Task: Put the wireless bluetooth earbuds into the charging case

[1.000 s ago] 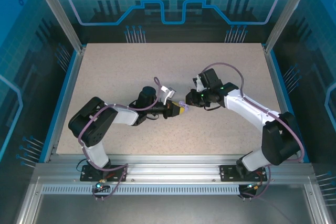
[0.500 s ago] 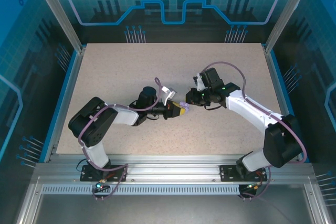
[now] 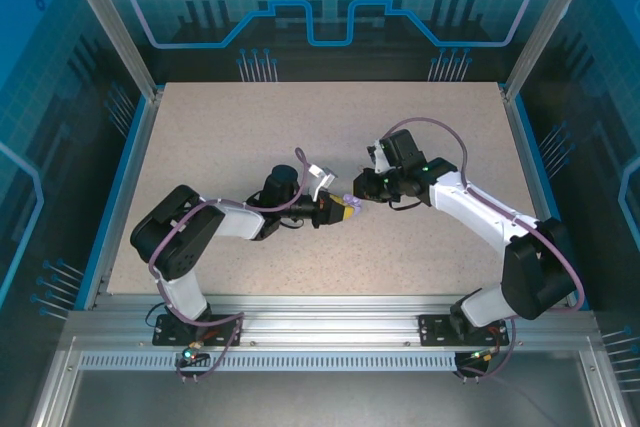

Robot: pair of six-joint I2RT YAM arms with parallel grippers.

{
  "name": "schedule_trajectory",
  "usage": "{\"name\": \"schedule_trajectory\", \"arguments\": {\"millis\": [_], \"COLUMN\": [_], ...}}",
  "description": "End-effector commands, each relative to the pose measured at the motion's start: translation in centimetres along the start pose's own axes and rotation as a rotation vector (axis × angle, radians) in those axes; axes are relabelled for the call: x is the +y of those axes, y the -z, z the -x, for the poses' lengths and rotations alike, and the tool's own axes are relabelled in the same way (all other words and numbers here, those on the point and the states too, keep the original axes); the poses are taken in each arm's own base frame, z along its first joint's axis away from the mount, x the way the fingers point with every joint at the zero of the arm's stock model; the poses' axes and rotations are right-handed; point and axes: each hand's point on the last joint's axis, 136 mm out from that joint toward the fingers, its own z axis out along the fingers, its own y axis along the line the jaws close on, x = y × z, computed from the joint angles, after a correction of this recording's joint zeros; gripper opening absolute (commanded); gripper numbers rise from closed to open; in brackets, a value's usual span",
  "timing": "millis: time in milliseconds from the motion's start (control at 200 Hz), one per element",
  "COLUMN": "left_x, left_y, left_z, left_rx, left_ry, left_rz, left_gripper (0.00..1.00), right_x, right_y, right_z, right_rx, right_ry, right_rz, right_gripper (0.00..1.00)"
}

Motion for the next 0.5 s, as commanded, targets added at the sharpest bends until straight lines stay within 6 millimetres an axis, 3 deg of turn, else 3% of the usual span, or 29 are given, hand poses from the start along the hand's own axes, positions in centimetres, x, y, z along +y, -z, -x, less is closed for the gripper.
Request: {"name": "schedule_trajectory", "arguments": {"millis": [0, 495], "left_x": [-1.69, -1.5], "left_y": [0.2, 0.23], "left_z": [1.52, 2.07], "left_rx": [-0.031, -0.042], "left_ry": [-0.04, -0.023], "left_rz": [-0.045, -0.028], "left_gripper": [0.08, 0.07], "right_x": [1.05, 0.81], "right_y": [0.47, -0.09], "right_z": [0.3, -0.14], "right_rx": [-0.011, 0.009], "right_ry": [0.04, 0.052], "right_rz": [0.018, 0.0], "right_gripper": [0.15, 0.15]}}
